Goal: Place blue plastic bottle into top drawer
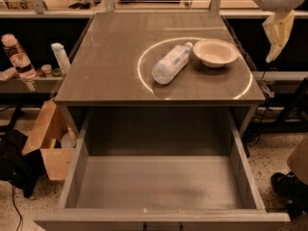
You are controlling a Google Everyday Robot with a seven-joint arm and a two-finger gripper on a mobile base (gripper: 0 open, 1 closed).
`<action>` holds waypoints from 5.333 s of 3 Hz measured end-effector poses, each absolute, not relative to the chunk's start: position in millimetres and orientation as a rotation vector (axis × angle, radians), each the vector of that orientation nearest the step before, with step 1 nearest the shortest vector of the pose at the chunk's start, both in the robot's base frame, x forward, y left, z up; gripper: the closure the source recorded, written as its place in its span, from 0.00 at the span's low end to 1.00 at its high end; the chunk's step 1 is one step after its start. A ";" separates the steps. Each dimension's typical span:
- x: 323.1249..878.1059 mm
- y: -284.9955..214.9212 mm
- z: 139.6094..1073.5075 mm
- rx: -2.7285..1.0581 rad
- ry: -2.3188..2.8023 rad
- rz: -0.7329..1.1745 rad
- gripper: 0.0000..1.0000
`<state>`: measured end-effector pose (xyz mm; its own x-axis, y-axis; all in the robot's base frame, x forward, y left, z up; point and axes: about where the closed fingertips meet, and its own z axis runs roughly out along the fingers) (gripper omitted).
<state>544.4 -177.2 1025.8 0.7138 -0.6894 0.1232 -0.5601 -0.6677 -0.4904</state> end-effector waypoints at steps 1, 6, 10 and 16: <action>569.7 -179.8 1019.4 -2.495 0.960 -0.400 0.00; 659.2 -98.8 951.8 -2.463 0.927 -0.139 0.00; 686.8 -61.7 931.0 -2.551 0.872 -0.071 0.00; 748.1 -34.1 875.2 -2.632 1.042 -0.147 0.00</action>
Offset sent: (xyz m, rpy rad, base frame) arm 0.0847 -0.0115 -0.0187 0.0430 0.0414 -0.0092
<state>748.1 -34.1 875.2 0.7308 -0.6823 -0.0175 -0.6510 -0.6892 -0.3181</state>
